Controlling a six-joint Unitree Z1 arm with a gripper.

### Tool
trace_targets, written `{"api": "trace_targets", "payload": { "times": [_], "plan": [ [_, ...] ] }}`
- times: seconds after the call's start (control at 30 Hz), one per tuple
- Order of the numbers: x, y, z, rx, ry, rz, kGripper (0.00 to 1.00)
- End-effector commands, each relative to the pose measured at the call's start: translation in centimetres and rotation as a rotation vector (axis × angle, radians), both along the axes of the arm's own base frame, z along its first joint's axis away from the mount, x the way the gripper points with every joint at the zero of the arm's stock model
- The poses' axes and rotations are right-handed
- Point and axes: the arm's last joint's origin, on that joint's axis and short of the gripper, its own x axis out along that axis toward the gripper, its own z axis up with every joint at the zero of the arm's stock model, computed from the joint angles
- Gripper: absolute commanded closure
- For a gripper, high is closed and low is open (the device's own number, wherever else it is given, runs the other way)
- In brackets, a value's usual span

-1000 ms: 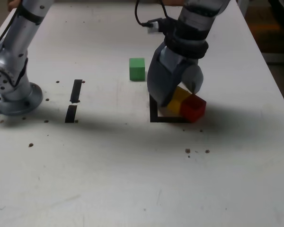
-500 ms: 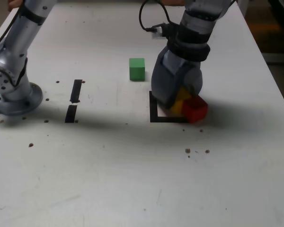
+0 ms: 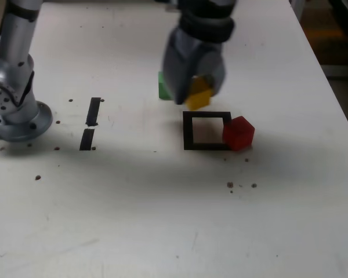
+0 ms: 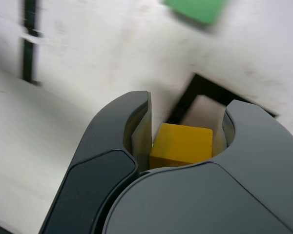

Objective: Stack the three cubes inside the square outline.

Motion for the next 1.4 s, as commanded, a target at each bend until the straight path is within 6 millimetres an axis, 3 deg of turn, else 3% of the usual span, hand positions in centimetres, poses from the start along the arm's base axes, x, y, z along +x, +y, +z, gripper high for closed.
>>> {"api": "trace_targets", "payload": {
  "times": [0.0,0.17,0.43,0.63,0.93,1.07,1.37],
  "plan": [
    [-3.3,-1.5,3.0,-0.004,-0.069,-0.047,0.9],
    [-6.5,-5.3,3.0,-0.022,-0.043,-0.149,0.9],
    [-6.2,-10.4,-0.8,-0.058,-0.021,-0.25,0.9],
    [-5.5,-10.9,-3.8,-0.057,-0.009,-0.292,0.9],
    [-6.0,-10.6,-5.9,-0.064,-0.006,-0.296,0.87],
    [-6.2,-10.6,-6.4,-0.084,-0.001,-0.308,0.72],
    [-6.5,-10.4,-7.0,-0.167,0.041,-0.335,0.1]
  ]
}}
